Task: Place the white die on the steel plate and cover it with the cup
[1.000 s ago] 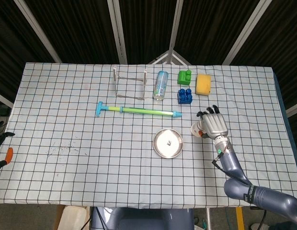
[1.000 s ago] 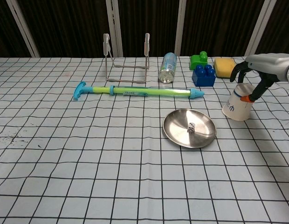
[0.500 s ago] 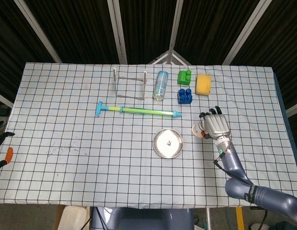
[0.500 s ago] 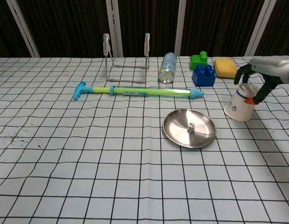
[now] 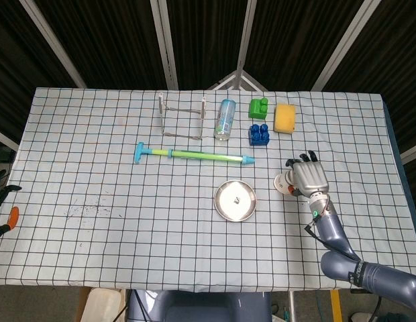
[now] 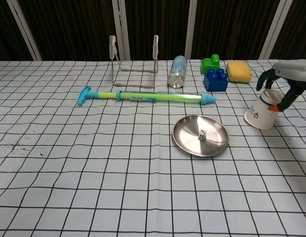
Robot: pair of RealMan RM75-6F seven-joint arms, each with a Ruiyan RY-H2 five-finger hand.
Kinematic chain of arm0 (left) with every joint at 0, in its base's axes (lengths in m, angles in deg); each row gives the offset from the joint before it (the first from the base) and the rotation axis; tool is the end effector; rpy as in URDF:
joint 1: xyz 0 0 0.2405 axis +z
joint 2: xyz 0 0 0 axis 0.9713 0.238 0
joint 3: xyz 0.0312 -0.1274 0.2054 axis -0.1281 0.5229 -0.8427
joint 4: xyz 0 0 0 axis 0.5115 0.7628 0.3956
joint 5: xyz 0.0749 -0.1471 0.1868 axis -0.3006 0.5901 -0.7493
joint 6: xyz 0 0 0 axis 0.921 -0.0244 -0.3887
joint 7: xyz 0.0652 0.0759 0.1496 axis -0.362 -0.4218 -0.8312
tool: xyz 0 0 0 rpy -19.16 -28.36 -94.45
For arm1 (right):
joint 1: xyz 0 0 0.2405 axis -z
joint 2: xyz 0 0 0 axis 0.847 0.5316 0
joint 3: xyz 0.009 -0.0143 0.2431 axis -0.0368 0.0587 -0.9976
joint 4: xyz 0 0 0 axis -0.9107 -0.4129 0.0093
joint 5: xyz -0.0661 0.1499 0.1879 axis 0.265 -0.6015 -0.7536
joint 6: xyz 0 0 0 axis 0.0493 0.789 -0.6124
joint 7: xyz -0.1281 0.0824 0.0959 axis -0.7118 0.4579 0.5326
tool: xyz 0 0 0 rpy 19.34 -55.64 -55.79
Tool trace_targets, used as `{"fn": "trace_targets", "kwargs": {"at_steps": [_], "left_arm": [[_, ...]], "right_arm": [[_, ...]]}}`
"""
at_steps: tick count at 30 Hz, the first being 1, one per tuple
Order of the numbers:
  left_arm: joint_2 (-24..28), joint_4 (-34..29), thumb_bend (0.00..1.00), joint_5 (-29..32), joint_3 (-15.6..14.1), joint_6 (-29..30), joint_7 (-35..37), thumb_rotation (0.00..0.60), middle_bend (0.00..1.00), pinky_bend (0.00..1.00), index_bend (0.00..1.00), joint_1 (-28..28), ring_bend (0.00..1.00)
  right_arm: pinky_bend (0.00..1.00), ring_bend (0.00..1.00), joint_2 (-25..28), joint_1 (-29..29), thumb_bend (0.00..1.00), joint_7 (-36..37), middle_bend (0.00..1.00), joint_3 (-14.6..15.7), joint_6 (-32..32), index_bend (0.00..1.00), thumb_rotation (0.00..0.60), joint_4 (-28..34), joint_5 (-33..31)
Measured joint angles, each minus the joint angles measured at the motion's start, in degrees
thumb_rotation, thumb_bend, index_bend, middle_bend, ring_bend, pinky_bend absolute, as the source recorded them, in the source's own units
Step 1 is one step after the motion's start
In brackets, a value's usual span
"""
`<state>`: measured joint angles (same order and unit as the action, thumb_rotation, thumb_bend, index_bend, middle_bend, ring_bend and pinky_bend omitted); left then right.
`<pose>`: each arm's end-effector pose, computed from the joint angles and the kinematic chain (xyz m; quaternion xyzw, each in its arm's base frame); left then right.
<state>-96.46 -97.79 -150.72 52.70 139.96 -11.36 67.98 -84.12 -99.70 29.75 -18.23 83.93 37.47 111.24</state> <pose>-0.3531 0.2518 0.1363 -0.5796 -0.3948 -0.3466 0.6230 -0.2236 -0.4144 -0.0020 0.6826 -0.4171 0.2522 0.5444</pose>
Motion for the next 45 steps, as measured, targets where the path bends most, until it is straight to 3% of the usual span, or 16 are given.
{"fn": "trace_targets", "kwargs": {"at_steps": [14,19,25,45], "left_arm": [[0.06,-0.04,0.67,-0.14,-0.10,-0.09,0.03,0.600,0.00,0.09,0.28,-0.04,0.00],[0.07,-0.09,0.67,-0.32,-0.21,-0.15,0.05,0.600,0.00,0.09,0.28,-0.09,0.00],[0.16,-0.08,0.67,-0.31,-0.16,-0.01,0.28,0.600,0.00,0.09,0.28,-0.02,0.00],[0.66,0.40,0.67,-0.66,-0.08,0.31,2.44,0.600,0.00,0.09,0.28,0.20,0.00]], "right_arm": [[0.00,0.16,0.18,-0.10,0.32,-0.62,0.39,0.54,0.32,0.32,0.600,0.02,-0.33],[0.00,0.21,0.27,-0.02,0.35,-0.56,0.46,0.56,0.88,0.39,0.600,0.19,-0.01],[0.00,0.22,0.55,0.33,0.36,0.23,0.47,0.53,1.95,0.52,0.600,1.36,1.79],[0.00,0.23,0.37,-4.18,0.37,-4.37,0.48,0.17,1.71,0.56,0.600,14.11,6.60]]}}
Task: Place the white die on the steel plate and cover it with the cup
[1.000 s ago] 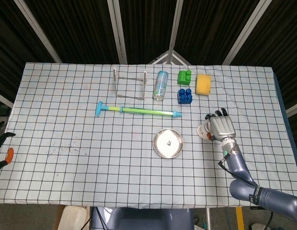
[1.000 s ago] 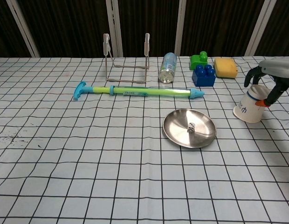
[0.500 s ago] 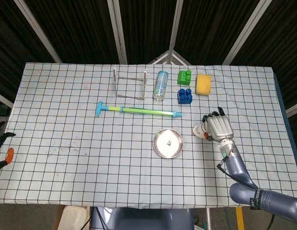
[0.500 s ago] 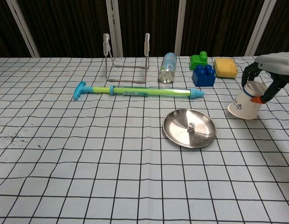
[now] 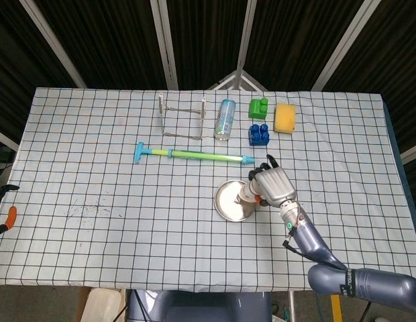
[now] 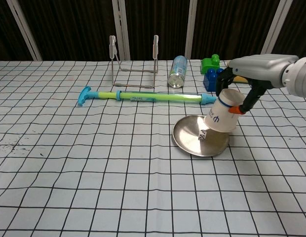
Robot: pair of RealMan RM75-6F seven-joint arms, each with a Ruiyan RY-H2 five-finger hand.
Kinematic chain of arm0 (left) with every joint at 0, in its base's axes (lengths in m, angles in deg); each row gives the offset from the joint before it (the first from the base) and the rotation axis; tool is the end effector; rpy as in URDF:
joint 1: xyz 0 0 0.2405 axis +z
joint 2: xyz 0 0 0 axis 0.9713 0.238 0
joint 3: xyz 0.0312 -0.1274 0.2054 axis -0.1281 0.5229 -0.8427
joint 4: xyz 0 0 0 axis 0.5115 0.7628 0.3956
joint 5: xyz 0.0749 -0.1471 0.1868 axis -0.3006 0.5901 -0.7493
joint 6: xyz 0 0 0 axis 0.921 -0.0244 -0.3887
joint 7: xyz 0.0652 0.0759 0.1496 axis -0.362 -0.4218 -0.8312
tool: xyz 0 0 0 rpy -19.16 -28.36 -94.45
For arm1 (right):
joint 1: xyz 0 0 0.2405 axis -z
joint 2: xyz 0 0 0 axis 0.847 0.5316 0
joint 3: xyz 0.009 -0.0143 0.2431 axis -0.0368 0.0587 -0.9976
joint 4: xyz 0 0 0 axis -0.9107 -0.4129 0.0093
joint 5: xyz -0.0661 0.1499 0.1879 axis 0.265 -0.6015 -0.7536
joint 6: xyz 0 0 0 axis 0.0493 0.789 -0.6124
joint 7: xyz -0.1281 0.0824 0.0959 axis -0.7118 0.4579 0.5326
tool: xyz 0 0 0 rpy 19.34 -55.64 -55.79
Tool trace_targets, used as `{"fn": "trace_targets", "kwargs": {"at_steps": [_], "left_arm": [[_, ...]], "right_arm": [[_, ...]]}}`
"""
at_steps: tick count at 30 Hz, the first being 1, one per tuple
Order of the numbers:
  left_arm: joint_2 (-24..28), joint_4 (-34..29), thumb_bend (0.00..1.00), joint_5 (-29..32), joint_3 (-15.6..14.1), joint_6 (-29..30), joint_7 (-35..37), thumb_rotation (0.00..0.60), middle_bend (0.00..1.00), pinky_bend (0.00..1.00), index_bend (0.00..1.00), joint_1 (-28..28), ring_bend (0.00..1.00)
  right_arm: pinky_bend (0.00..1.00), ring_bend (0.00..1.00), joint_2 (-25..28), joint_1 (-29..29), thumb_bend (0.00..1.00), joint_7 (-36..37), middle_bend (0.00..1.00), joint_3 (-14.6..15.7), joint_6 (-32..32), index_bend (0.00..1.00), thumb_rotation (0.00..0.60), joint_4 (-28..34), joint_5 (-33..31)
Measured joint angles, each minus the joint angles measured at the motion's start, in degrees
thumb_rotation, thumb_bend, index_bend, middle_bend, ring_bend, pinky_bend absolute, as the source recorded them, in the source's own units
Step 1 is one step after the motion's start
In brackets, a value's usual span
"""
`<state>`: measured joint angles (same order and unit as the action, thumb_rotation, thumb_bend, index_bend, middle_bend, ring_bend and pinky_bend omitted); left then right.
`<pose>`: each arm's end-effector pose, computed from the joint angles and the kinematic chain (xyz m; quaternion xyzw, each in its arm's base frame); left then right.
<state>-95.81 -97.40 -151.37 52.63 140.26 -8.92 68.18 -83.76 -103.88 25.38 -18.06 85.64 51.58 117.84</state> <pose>-0.3546 0.2508 0.1415 -0.5760 -0.3985 -0.3565 0.6184 -0.1182 -0.3761 -0.0348 0.7582 -0.3605 0.3105 0.4458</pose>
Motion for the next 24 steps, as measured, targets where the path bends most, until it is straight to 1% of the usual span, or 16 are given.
{"fn": "trace_targets", "kwargs": {"at_steps": [5,10,17,24], "left_arm": [[0.06,0.07,0.67,-0.08,-0.02,-0.05,0.26,0.600,0.00,0.09,0.28,-0.02,0.00],[0.17,0.15,0.67,-0.08,0.01,0.05,0.64,0.600,0.00,0.09,0.28,0.06,0.00],[0.08,0.32,0.67,-0.04,0.02,-0.17,0.54,0.600,0.00,0.09,0.28,-0.07,0.00],[-0.33,0.65,0.67,-0.29,0.11,0.44,0.31,0.600,0.00,0.09,0.28,-0.02,0.00]], "right_arm": [[0.00,0.23,-2.24,-1.65,0.37,-0.60,0.48,-0.69,-0.25,0.56,0.600,0.91,0.11],[0.00,0.23,-4.16,-2.83,0.37,-1.82,0.48,-0.85,-0.04,0.56,0.600,-0.35,-0.54],[0.00,0.23,-6.21,-3.07,0.37,-3.33,0.48,0.50,1.87,0.56,0.600,-3.23,-0.28],[0.00,0.23,-6.40,-2.31,0.37,-4.19,0.48,2.16,3.33,0.56,0.600,-4.49,0.98]]}}
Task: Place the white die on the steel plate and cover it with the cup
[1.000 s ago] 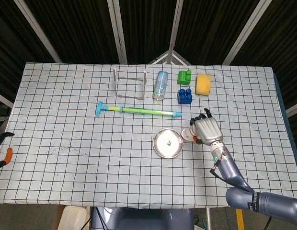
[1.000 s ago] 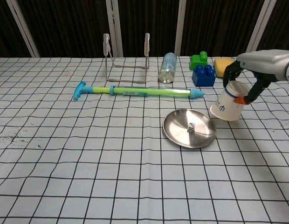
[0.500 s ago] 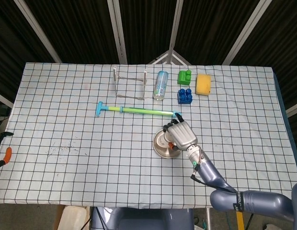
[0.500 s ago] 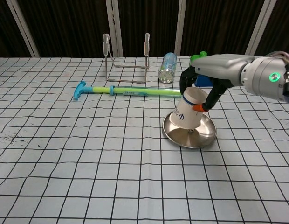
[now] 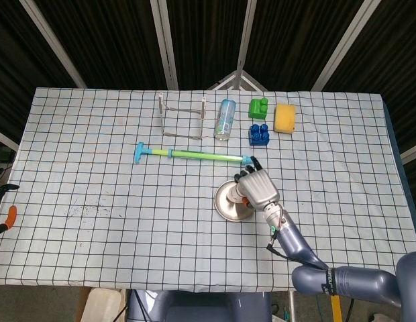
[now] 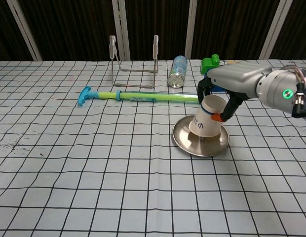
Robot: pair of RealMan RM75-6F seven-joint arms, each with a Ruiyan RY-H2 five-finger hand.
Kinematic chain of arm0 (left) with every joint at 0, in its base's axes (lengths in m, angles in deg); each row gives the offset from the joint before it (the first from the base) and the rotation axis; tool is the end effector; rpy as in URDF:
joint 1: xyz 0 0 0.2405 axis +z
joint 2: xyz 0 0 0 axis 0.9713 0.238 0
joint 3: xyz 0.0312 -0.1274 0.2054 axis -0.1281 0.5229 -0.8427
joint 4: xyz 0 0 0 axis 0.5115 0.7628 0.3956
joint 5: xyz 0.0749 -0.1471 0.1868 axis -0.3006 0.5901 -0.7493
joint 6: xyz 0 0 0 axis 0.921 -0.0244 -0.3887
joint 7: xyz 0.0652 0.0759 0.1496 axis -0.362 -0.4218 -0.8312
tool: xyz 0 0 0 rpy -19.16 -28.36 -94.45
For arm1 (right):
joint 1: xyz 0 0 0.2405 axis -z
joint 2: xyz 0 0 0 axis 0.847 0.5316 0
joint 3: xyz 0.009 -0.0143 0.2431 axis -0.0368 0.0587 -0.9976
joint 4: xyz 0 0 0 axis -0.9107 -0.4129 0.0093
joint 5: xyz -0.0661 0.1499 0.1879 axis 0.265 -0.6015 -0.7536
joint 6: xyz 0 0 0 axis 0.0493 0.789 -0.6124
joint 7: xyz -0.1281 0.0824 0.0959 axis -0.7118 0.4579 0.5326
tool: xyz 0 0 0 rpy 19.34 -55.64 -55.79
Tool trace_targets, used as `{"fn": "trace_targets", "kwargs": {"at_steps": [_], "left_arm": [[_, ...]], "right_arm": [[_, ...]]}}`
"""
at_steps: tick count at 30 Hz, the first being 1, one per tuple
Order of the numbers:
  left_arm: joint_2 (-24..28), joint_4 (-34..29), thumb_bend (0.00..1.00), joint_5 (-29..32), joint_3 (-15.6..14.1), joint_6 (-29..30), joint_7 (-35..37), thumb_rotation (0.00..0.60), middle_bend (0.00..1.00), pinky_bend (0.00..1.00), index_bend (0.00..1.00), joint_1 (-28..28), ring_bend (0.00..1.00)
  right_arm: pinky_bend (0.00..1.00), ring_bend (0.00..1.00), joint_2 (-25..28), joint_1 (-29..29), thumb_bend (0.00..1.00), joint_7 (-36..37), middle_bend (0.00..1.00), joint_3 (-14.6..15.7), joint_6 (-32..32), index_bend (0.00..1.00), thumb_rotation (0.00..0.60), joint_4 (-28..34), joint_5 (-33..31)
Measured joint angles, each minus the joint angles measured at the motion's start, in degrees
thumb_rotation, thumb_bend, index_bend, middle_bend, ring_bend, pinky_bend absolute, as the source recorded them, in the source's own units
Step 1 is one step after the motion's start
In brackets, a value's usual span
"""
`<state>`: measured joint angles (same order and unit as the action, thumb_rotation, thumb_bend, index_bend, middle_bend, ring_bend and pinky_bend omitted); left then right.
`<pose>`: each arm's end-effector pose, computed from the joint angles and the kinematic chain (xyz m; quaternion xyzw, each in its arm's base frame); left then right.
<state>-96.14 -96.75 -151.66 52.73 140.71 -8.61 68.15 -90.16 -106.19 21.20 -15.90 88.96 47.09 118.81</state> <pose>-0.3547 0.2517 0.1423 -0.5756 -0.3943 -0.3603 0.6192 -0.1071 -0.3720 -0.0621 0.7742 -0.3181 0.3051 0.4543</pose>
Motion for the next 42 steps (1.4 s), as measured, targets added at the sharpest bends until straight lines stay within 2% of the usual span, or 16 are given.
{"fn": "trace_targets", "kwargs": {"at_steps": [13,19,27,42], "left_arm": [[-0.11,-0.20,0.67,0.00,-0.05,-0.05,-0.53,0.600,0.00,0.09,0.28,-0.04,0.00],[-0.18,-0.17,0.67,-0.22,-0.12,0.04,-0.55,0.600,0.00,0.09,0.28,-0.06,0.00],[-0.03,0.08,0.67,0.09,0.16,0.43,0.15,0.600,0.00,0.09,0.28,0.17,0.00],[-0.42,0.21,0.67,0.32,0.19,0.01,-0.74,0.600,0.00,0.09,0.28,-0.08,0.00]], "right_arm": [[0.00,0.23,1.82,1.89,0.37,-1.66,0.49,3.31,2.45,0.57,0.600,5.02,4.22],[0.00,0.23,0.98,1.70,0.37,-4.03,0.49,4.24,2.59,0.57,0.600,5.94,5.07],[0.00,0.23,-1.78,1.17,0.37,-3.16,0.49,3.91,1.82,0.57,0.600,1.50,6.28],[0.00,0.23,-5.59,-0.10,0.37,5.77,0.49,1.29,-3.57,0.57,0.600,-9.10,8.89]]}}
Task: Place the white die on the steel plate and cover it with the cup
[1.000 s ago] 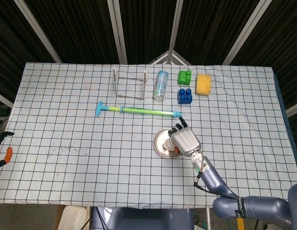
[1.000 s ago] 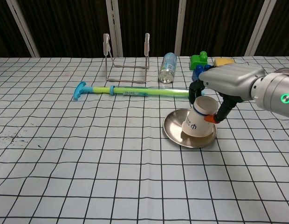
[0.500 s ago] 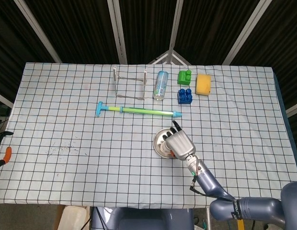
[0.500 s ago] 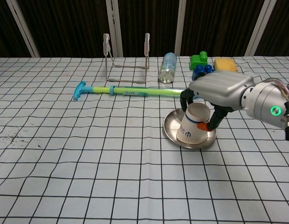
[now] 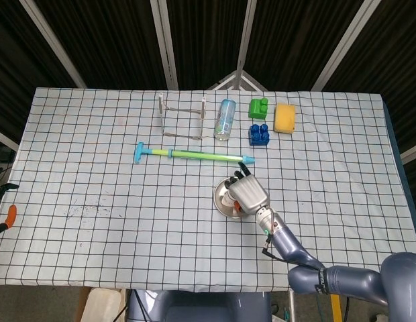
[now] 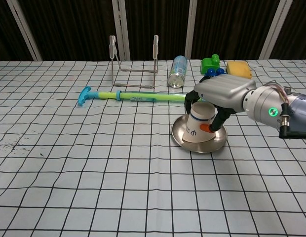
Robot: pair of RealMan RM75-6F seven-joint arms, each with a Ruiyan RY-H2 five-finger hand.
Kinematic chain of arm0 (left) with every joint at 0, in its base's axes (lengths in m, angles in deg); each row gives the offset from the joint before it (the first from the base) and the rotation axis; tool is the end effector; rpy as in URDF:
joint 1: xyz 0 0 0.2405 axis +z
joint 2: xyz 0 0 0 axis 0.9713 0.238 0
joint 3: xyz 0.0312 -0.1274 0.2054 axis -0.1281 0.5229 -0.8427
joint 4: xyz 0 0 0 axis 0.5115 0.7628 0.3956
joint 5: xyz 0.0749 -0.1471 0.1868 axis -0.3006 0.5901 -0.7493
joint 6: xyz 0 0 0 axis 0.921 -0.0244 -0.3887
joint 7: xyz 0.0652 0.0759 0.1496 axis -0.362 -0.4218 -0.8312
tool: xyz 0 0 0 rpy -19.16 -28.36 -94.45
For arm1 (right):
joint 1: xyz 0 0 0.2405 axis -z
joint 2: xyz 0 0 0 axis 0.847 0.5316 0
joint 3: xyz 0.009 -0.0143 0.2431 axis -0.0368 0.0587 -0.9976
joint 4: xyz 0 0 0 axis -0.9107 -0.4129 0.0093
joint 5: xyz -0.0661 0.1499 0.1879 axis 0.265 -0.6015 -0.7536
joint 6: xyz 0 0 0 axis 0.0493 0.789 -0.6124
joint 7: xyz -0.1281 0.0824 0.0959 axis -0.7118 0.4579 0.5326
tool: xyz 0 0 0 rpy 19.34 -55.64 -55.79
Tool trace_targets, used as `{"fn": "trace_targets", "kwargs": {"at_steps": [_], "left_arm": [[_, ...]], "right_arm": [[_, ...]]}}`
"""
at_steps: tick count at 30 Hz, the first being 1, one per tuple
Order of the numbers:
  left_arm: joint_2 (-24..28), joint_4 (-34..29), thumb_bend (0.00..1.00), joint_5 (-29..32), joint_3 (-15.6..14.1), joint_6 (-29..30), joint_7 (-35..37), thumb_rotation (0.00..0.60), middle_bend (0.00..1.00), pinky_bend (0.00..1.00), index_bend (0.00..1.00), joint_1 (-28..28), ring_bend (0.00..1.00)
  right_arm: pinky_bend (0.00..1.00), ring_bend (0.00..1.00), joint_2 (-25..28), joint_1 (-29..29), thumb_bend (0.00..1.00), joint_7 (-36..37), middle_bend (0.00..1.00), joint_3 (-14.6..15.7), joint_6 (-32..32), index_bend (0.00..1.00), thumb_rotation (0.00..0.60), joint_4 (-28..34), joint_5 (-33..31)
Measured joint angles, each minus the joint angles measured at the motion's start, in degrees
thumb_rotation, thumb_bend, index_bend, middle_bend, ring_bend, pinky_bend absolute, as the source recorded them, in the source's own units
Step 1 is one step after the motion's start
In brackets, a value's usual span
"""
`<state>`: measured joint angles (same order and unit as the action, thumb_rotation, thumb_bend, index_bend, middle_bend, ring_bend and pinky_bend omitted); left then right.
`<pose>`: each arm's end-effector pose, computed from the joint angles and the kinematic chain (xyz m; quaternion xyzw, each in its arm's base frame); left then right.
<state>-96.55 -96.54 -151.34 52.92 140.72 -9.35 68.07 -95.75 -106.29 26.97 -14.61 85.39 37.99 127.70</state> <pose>-0.3549 0.2529 0.1413 -0.5751 -0.3917 -0.3581 0.6226 -0.1070 -0.3732 -0.0928 0.7984 -0.2876 0.3178 0.4228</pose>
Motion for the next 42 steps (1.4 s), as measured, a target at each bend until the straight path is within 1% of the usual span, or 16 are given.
{"fn": "trace_targets", "kwargs": {"at_steps": [12,19,25,31,36,39,42], "left_arm": [[-0.09,0.00,0.67,-0.29,-0.16,-0.03,-0.28,0.600,0.00,0.09,0.28,-0.08,0.00],[-0.13,0.09,0.67,-0.13,-0.12,-0.32,-0.27,0.600,0.00,0.09,0.28,-0.18,0.00],[-0.22,-0.10,0.67,-0.40,-0.25,-0.20,-0.60,0.600,0.00,0.09,0.28,-0.21,0.00],[-0.12,-0.22,0.67,-0.40,-0.26,-0.06,-0.53,0.600,0.00,0.09,0.28,-0.12,0.00],[-0.17,-0.19,0.67,-0.46,-0.31,-0.20,-0.56,0.600,0.00,0.09,0.28,-0.19,0.00],[-0.18,-0.30,0.67,-0.77,-0.42,-0.10,-0.65,0.600,0.00,0.09,0.28,-0.21,0.00],[-0.18,-0.29,0.67,-0.85,-0.42,0.13,-0.58,0.600,0.00,0.09,0.28,-0.13,0.00]], "right_arm": [[0.00,0.23,-2.36,-0.57,0.37,3.67,0.49,-1.55,-1.67,0.57,0.600,-5.27,1.02],[0.00,0.23,-1.58,0.01,0.39,3.40,0.49,-1.36,-1.69,0.57,0.600,-6.32,0.65],[0.00,0.23,0.90,1.29,0.39,2.04,0.50,-0.14,-0.86,0.57,0.600,-3.34,0.83],[0.00,0.23,3.61,2.73,0.39,-0.29,0.50,2.01,0.19,0.57,0.600,2.32,1.63],[0.00,0.23,4.98,4.08,0.39,-1.32,0.50,4.21,1.38,0.57,0.600,7.22,3.99],[0.00,0.23,5.01,4.26,0.39,-1.50,0.50,4.48,1.64,0.57,0.600,9.02,5.21],[0.00,0.23,4.18,3.61,0.39,-1.20,0.50,3.49,0.82,0.57,0.600,9.07,4.95]]}}
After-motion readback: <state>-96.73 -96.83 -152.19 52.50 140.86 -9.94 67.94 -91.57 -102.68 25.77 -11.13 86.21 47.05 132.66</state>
